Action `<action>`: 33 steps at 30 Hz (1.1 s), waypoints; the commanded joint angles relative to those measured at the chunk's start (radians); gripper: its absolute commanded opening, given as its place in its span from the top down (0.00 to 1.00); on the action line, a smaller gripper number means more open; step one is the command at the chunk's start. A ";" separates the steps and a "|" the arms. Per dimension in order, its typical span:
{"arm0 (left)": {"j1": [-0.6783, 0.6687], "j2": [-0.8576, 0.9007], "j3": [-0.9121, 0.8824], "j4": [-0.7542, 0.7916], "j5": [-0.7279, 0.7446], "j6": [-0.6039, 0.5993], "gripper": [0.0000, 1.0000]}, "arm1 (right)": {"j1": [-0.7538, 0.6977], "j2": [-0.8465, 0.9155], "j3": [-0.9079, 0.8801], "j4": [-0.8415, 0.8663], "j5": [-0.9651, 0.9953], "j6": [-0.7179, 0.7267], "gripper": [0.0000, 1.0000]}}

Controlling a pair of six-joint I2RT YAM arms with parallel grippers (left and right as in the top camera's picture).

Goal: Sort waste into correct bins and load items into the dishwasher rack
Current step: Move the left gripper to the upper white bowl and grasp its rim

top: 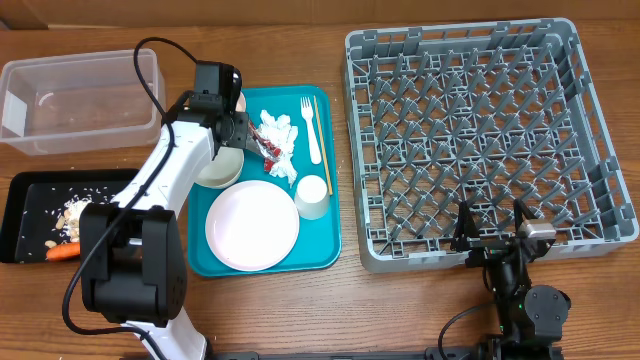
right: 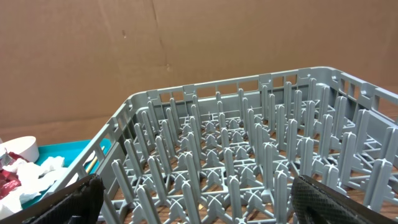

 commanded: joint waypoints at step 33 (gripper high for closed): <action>0.003 0.085 0.013 0.134 0.022 0.232 0.39 | -0.003 -0.010 -0.010 0.005 0.006 -0.003 0.00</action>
